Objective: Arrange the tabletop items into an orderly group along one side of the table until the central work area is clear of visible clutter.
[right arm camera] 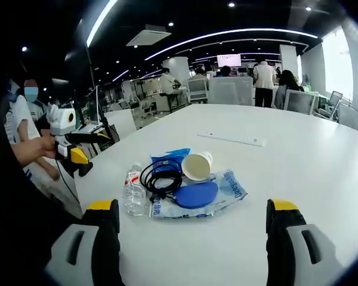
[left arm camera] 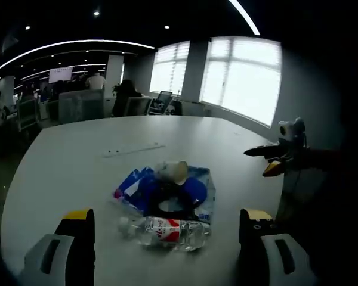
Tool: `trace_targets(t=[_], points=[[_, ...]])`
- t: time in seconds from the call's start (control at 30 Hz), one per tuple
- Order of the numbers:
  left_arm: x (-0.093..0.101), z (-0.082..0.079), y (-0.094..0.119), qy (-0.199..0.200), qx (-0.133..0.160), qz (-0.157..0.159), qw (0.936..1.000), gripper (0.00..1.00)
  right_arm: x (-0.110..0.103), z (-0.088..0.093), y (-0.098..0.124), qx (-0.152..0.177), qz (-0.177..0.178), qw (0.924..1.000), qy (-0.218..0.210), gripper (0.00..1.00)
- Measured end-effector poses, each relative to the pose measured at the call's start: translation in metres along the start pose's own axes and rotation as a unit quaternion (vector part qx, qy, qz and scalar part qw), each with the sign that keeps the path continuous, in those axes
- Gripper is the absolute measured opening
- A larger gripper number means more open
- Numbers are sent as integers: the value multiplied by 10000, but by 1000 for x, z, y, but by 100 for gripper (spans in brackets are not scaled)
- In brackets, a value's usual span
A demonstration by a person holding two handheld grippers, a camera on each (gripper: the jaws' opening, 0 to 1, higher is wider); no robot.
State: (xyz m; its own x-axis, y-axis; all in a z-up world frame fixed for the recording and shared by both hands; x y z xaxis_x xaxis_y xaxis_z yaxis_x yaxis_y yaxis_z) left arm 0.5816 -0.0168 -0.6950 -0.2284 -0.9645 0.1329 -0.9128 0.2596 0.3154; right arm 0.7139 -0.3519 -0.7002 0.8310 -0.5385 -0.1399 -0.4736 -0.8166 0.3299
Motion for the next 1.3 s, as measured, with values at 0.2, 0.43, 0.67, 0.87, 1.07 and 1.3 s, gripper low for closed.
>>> trace_targets(t=[0.2,0.43,0.67,0.87,1.07,1.3], points=[[6,-3,0,-13,15,4,10000,100,1,0,1,26,13,10000,0,100],[8,-3,-1,-28,9,11,10000,100,0,0,2,0,14,10000,4,100],[9,-4,0,-38,18,25,10000,100,0,0,2,2,26,10000,-23,100],[9,-3,0,-48,14,30,10000,100,0,2,2,-13,13,10000,-20,100],[1,2,2,-30,28,20,10000,100,-2,0,2,32,24,10000,-10,100],[-5,5,4,-28,38,20,10000,100,-4,-1,3,30,31,10000,-11,100]])
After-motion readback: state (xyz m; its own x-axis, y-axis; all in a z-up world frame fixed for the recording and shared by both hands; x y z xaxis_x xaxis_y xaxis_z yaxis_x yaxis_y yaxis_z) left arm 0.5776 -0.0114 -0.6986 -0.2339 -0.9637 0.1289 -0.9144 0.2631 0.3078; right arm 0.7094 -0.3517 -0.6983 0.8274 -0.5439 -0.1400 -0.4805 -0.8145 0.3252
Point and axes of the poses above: the point that each gripper's makers call its tool centre point, and the gripper's own axes: y roughly backward along the fingers, x roughly to its right, z roughly out of its underside, the point moved 8 cm from there along y, roughly backward along the fingers, and after that the axes turned 10 degrees about x, right-handed, at the moved point
